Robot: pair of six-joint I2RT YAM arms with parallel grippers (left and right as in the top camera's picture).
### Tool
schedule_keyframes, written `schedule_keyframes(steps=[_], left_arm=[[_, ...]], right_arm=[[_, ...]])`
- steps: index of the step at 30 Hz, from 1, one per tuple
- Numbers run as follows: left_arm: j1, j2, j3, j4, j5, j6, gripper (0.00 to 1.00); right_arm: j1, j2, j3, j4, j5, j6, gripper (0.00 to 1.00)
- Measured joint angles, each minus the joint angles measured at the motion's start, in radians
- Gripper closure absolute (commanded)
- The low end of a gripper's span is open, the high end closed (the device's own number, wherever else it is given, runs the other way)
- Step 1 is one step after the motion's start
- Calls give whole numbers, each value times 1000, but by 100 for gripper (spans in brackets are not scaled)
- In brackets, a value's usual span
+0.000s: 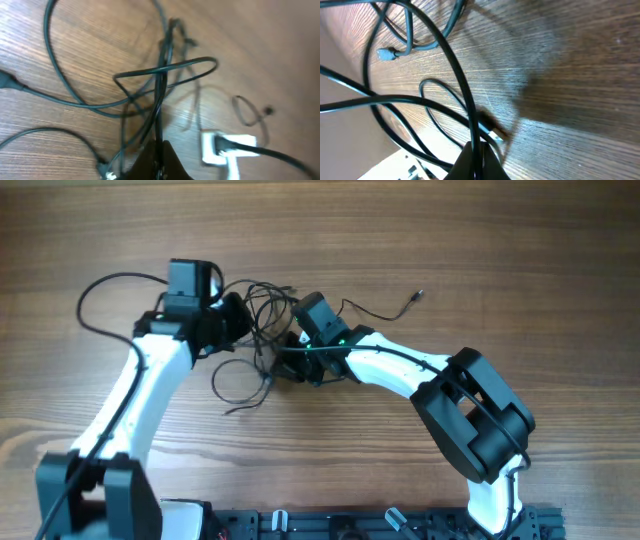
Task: Untangle cables
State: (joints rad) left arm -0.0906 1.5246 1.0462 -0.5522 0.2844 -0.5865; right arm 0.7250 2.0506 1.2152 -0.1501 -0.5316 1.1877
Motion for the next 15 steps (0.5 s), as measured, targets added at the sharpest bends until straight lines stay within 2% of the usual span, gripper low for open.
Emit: schedule_keyframes(steps=[5, 8, 10, 14, 15], left_arm=[[94, -38, 0, 0, 168, -2, 96], [137, -38, 0, -21, 220, 21, 96], [145, -38, 0, -53, 208, 54, 96], [145, -38, 0, -158, 72, 104, 96], [145, -38, 0, -166, 47, 108, 96]], right_arm=[[0, 0, 0, -26, 18, -24, 96], [0, 0, 0, -28, 39, -98, 95], [-2, 0, 0, -34, 43, -164, 96], [-34, 0, 0, -119, 42, -287, 96], [-47, 0, 0, -127, 41, -308, 91]])
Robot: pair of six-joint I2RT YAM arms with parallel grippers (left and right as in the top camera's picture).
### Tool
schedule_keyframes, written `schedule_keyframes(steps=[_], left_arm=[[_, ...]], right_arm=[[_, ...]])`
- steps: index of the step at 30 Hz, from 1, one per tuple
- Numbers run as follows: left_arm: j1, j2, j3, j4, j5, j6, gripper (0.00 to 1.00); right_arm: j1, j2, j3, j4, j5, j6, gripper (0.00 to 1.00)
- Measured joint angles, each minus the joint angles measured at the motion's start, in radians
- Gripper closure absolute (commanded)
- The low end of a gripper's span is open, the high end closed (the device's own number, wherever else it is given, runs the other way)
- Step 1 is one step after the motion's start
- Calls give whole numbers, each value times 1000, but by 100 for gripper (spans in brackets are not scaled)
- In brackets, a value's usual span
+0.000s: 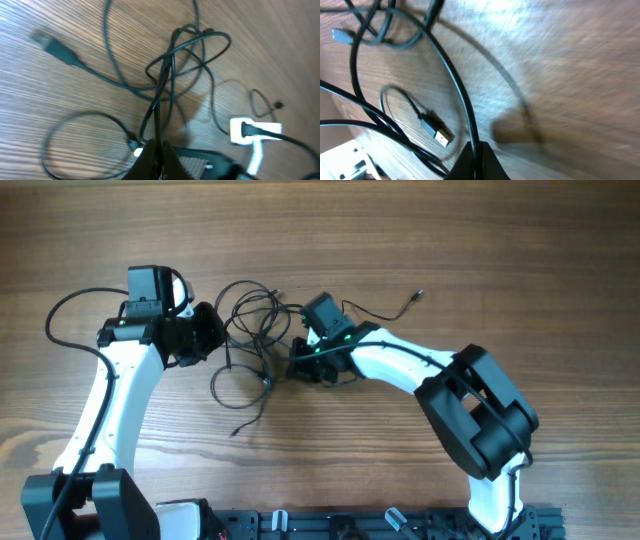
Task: Untangle cables
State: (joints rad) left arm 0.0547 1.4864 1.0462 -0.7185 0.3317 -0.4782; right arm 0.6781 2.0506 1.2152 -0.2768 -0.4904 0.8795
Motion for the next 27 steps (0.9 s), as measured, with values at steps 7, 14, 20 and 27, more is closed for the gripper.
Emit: schedule_keyframes(steps=[7, 14, 20, 27], left_arm=[[0, 0, 0, 57, 99, 6, 96], [0, 0, 0, 177, 455, -108, 96], [0, 0, -2, 365, 708, -285, 96], [0, 0, -3, 499, 874, -334, 96]], right_arm=[[-45, -125, -1, -86, -8, -291, 44], [-45, -264, -1, -16, -101, -574, 38], [-45, -264, -1, 46, -108, -664, 35], [-68, -264, -1, 77, -43, -638, 34]])
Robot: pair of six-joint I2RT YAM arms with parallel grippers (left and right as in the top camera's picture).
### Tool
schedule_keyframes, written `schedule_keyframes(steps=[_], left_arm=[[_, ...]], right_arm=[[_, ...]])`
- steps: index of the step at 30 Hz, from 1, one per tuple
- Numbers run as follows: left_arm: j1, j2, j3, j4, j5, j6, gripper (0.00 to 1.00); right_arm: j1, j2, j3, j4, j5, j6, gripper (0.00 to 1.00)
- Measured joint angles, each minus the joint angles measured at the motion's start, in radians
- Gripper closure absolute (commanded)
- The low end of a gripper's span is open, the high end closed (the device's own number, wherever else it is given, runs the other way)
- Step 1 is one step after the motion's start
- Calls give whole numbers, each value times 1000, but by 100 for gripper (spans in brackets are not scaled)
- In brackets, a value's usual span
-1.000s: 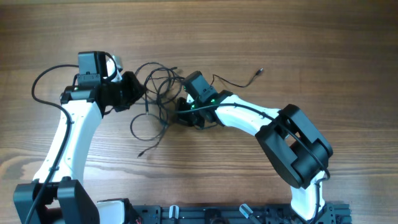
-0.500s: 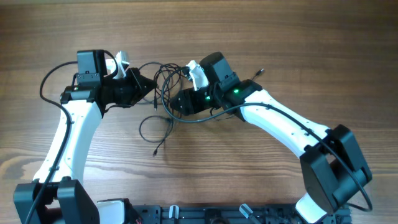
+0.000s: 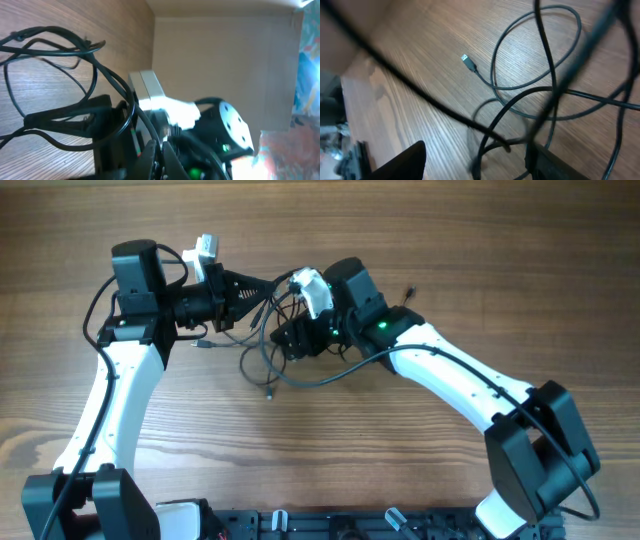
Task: Untangle cables
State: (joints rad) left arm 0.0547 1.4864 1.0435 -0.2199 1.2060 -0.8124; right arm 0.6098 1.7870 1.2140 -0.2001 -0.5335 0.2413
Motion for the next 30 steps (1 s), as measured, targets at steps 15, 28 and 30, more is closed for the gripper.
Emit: schedule_keyframes(steps=[15, 28, 30], left_arm=[[0, 0, 0, -39, 35, 350, 92], [0, 0, 1, -50, 24, 371, 64], [0, -2, 2, -126, -70, 373, 43]], right_arm=[[-278, 0, 0, 43, -473, 404, 36], [-118, 0, 0, -31, -53, 356, 44], [-117, 0, 0, -31, 2, 357, 64]])
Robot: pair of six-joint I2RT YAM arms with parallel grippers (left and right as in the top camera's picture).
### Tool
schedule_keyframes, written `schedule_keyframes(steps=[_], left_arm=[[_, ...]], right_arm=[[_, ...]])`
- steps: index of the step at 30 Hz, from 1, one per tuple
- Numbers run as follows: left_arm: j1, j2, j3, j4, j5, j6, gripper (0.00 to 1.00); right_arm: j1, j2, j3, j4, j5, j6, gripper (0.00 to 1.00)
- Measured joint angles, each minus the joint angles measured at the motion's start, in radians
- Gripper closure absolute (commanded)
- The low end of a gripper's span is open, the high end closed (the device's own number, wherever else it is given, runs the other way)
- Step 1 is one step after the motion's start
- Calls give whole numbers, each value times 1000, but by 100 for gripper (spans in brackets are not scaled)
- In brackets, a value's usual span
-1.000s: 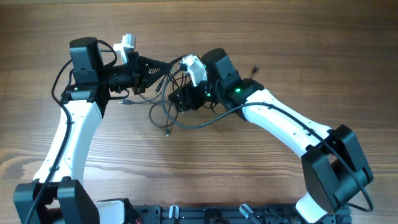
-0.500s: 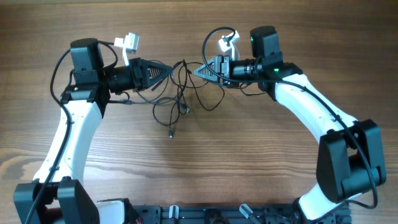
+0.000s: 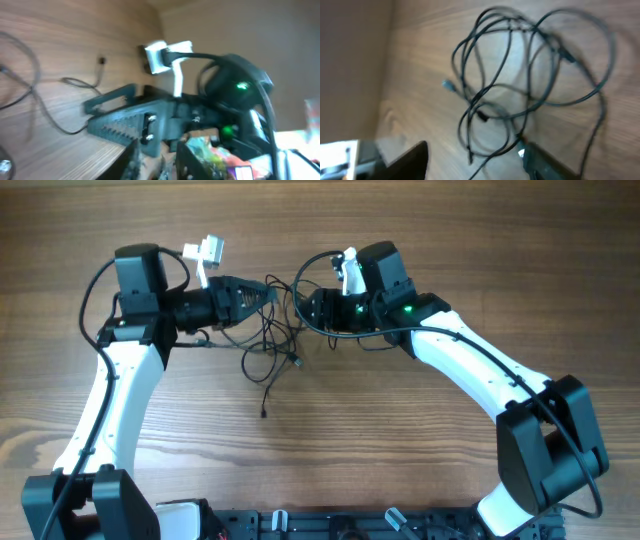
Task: Untangle cables
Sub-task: 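Lower both grippers back into the cable tangle and grasp strands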
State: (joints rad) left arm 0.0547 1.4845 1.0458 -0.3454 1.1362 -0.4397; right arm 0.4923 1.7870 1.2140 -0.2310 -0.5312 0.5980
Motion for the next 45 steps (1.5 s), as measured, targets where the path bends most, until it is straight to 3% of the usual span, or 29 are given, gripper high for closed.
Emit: schedule_keyframes(steps=[1, 3, 5, 7, 8, 11, 18, 22, 26, 28, 32, 39, 45], left_arm=[[0, -1, 1, -53, -88, -2, 41], [0, -1, 0, -127, -285, 1, 41], [0, 0, 0, -163, -446, 1, 42], [0, 0, 0, -172, -555, 2, 52], [0, 3, 0, -172, -596, 4, 52], [-1, 39, 0, -171, -674, 7, 48], [-55, 220, 0, -88, -718, 20, 38], [-80, 245, 0, -55, -717, 27, 50], [-82, 255, 0, -50, -718, 37, 71], [-82, 265, 0, -50, -718, 40, 75], [-82, 304, 0, -50, -720, 38, 73], [-100, 315, 0, -39, -703, 80, 89], [-114, 315, 0, -39, -694, 98, 89]], right_arm=[[0, 0, 0, 0, 25, -8, 75], [0, 0, 0, -1, 54, -13, 79], [2, 0, 0, 4, 81, -17, 70], [13, 0, 0, 34, 108, -34, 62], [23, 0, 0, 51, 119, -42, 57], [60, 0, 0, 94, 156, -55, 53], [92, 51, 0, 240, 214, -61, 50], [92, 135, 0, 315, 183, -62, 51], [92, 218, 0, 365, 136, -61, 50], [92, 247, 0, 393, 110, -61, 50], [92, 272, 0, 427, 72, -61, 47], [94, 329, 0, 553, 64, -42, 48], [111, 353, 0, 592, 64, -34, 52]])
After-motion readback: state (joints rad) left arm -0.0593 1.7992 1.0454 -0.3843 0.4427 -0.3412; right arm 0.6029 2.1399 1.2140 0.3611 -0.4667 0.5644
